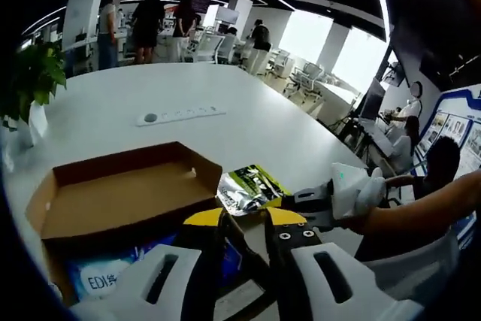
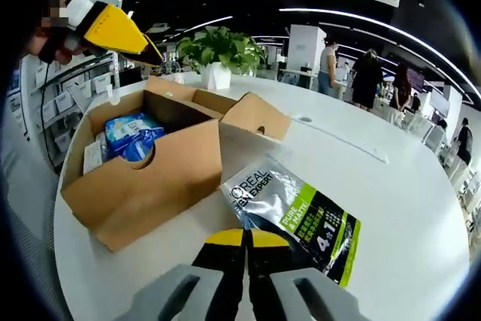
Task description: Operate the shoe box by opening the lid, removing the specified soft item, and placing it in the target area until the item is outside and the box remains undamaged.
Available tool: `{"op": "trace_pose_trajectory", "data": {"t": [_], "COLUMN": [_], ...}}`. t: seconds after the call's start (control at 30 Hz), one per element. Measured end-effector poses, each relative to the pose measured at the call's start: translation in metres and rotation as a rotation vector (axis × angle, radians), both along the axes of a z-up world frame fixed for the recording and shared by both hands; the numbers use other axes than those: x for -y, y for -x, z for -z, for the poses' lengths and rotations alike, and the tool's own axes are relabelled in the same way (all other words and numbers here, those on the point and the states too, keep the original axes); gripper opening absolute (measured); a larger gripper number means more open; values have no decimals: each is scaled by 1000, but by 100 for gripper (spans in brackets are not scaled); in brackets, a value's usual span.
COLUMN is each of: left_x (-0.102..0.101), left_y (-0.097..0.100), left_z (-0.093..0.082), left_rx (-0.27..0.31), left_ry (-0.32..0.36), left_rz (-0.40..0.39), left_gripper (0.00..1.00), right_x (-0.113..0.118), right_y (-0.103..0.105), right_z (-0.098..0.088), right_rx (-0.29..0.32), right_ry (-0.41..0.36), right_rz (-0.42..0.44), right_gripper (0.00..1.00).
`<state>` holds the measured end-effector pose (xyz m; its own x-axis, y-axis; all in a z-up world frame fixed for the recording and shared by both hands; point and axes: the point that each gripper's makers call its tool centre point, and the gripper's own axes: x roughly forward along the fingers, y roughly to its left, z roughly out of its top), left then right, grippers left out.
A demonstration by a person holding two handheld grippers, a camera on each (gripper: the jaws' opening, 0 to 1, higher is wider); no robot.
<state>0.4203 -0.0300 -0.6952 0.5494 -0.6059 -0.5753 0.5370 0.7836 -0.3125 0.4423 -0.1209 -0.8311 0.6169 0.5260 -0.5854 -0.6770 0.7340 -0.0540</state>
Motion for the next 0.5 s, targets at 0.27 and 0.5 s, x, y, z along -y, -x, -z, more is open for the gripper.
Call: {"op": "trace_pose_trajectory", "data": {"t": [0.27, 0.5], "left_x": [-34, -59], "left_y": [4, 9], "left_z": [3, 5], "left_rx": [4, 11], "left_ry": [-12, -12], "left_rz": [-64, -108], "left_gripper": [20, 20], "right_x": [-2, -1], "right_y": [2, 4], "right_z": [10, 15], "right_rx": [-26, -45], "right_ry": [39, 57], "right_rz": [-22, -24], "right_gripper": [0, 0]}}
